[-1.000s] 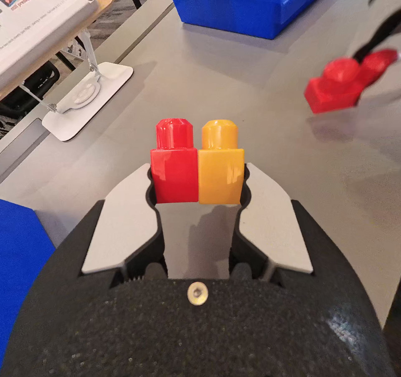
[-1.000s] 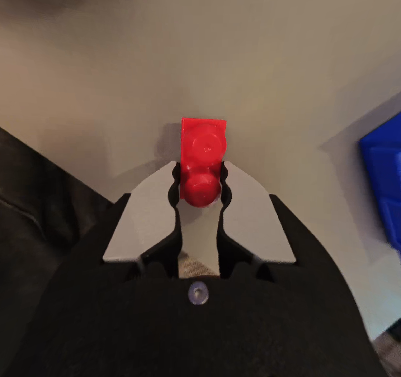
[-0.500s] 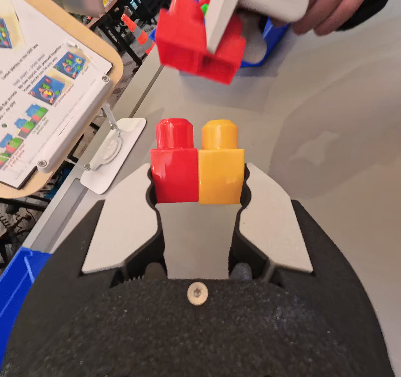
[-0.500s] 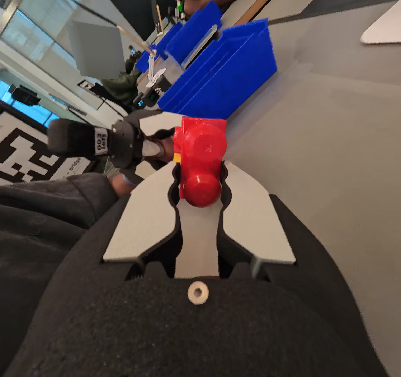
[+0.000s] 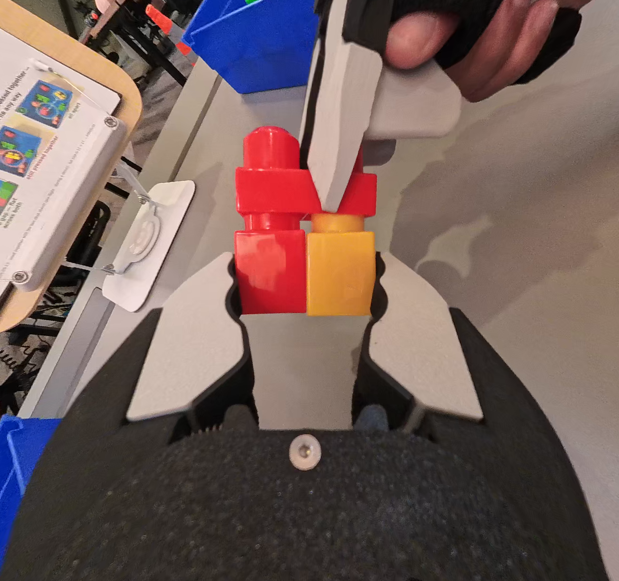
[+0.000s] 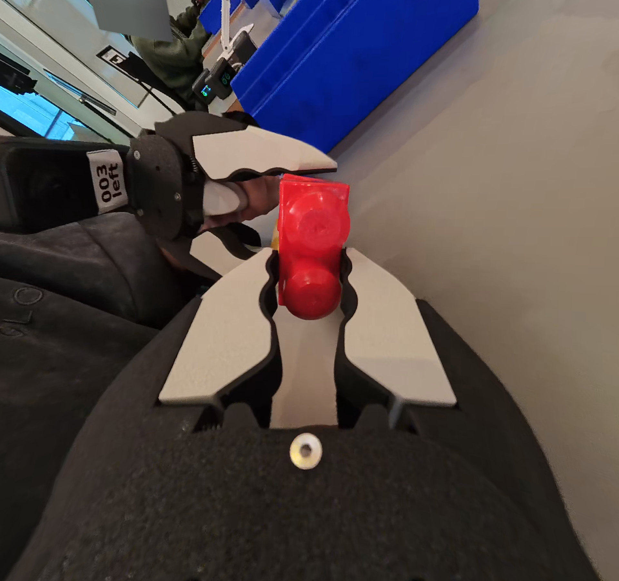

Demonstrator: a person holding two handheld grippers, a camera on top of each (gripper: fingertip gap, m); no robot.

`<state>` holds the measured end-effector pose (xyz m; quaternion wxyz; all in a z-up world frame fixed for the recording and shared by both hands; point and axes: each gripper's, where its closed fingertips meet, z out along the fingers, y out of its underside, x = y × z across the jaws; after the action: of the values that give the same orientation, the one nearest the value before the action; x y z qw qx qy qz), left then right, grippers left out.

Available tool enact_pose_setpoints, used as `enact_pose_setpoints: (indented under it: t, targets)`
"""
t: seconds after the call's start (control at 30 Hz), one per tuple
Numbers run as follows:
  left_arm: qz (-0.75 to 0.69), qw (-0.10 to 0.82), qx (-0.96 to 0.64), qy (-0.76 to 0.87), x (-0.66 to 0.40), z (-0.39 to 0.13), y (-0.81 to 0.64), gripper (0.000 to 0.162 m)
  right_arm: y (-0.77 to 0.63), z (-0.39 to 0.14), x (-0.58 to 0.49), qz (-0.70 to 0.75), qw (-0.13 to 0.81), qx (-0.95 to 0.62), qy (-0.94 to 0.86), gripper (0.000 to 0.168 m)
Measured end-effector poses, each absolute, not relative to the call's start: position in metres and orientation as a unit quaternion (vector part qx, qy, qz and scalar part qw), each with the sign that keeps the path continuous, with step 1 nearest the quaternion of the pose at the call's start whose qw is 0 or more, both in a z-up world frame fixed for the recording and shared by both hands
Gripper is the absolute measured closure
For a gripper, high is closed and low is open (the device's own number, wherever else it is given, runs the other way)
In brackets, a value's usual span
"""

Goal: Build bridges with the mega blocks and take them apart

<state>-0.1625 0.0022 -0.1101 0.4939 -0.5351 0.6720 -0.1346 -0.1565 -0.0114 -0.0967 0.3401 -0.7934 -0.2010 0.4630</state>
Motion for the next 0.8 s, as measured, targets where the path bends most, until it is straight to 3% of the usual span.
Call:
enact_pose_setpoints:
  t: [0.8]
  targets:
    - [-0.128,0.477,-0.517,0.699,-0.156,-0.131,-0.010,0.088,-0.023,-0.126,-0.158,0.450,0.256,-0.832,-0.202,0.134]
